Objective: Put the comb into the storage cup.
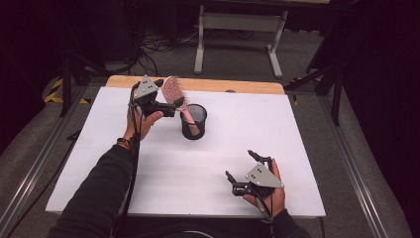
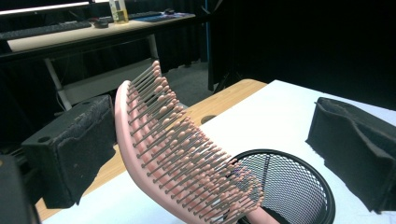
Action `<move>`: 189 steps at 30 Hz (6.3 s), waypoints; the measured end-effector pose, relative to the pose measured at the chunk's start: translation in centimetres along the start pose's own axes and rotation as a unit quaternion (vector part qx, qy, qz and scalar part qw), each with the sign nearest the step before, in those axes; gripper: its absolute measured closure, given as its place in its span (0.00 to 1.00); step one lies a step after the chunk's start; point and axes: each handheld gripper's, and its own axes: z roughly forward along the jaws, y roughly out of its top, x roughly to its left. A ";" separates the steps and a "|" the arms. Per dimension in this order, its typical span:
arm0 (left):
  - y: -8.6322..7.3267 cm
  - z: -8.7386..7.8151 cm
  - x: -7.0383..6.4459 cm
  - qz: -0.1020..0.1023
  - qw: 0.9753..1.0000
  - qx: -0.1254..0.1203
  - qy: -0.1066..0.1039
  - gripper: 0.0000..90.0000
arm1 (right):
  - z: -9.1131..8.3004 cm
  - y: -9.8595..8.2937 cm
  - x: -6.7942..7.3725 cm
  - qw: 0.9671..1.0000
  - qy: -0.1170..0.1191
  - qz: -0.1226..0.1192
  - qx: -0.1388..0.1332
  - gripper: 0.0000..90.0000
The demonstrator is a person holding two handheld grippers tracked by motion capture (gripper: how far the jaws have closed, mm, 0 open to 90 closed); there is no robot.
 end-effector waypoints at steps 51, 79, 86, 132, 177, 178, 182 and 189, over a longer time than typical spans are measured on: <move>0.8 -3.4 -2.1 0.089 0.996 0.014 -0.026 0.05 | -0.1 0.0 -0.1 1.000 -0.006 -0.001 -0.003 0.07; -1.5 -4.6 -3.7 0.120 0.991 0.029 -0.046 0.06 | -0.1 0.1 0.0 1.000 -0.010 -0.002 -0.005 0.07; -2.1 -5.2 -3.9 0.130 0.990 0.032 -0.047 0.06 | -0.1 0.1 0.0 1.000 -0.010 -0.003 -0.005 0.07; -5.2 -8.5 -5.6 0.149 0.986 0.043 -0.060 0.05 | -0.1 0.1 0.1 1.000 -0.011 -0.003 -0.005 0.07; -9.4 -11.6 -6.3 0.157 0.983 0.076 -0.063 0.06 | -0.2 0.2 0.0 1.000 -0.008 0.001 -0.009 0.07; -9.5 -11.7 -6.3 0.159 0.982 0.076 -0.062 0.06 | -0.3 0.2 0.0 1.000 -0.008 0.001 -0.009 0.07; -9.8 -12.1 -6.3 0.159 0.982 0.078 -0.059 0.06 | -0.2 0.2 0.0 1.000 -0.008 0.001 -0.008 0.07; -10.6 -12.7 -6.1 0.160 0.982 0.088 -0.053 0.06 | -0.3 0.2 0.0 1.000 -0.008 0.001 -0.008 0.07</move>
